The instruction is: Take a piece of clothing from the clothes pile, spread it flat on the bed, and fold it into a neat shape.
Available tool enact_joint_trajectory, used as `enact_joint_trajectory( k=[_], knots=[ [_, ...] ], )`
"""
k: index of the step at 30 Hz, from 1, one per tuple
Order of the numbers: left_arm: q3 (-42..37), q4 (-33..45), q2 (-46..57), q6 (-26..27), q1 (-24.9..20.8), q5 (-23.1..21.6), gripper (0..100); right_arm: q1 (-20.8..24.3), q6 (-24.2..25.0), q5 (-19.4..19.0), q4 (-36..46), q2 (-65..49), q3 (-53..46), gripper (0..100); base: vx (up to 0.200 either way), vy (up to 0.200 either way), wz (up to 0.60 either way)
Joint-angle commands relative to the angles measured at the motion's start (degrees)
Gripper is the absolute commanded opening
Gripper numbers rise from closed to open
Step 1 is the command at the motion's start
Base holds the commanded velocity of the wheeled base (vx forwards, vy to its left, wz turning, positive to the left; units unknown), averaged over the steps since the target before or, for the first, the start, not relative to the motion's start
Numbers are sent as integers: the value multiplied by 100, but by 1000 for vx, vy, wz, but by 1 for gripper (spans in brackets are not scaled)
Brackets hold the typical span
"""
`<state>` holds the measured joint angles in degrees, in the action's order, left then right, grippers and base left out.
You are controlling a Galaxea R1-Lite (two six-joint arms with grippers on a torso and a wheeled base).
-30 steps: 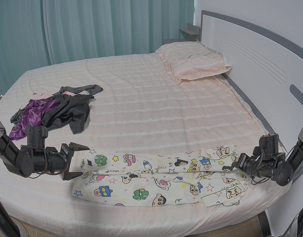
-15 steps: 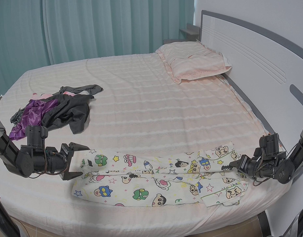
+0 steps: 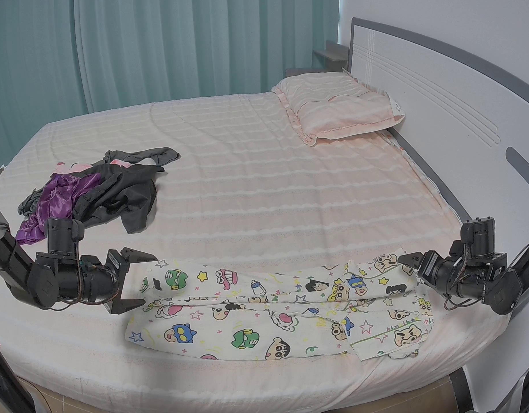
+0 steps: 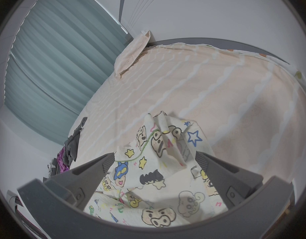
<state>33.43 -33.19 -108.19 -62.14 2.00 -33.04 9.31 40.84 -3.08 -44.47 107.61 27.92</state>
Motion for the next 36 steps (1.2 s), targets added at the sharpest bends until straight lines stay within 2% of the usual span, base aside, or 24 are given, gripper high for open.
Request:
enact_joint_trajectory(
  k=[1,33,36],
  knots=[
    [-3,6,17,0,-59,-1,100,79,65,115,-70,-56,47,100,0,0,0],
    [-29,-3,35,52,-103,-1,100,308,47,150,-79,-108,-58,100,-19,0,0],
    [-29,-12,35,35,-86,-1,100,308,47,150,-79,-117,-58,100,0,200,0]
  ],
)
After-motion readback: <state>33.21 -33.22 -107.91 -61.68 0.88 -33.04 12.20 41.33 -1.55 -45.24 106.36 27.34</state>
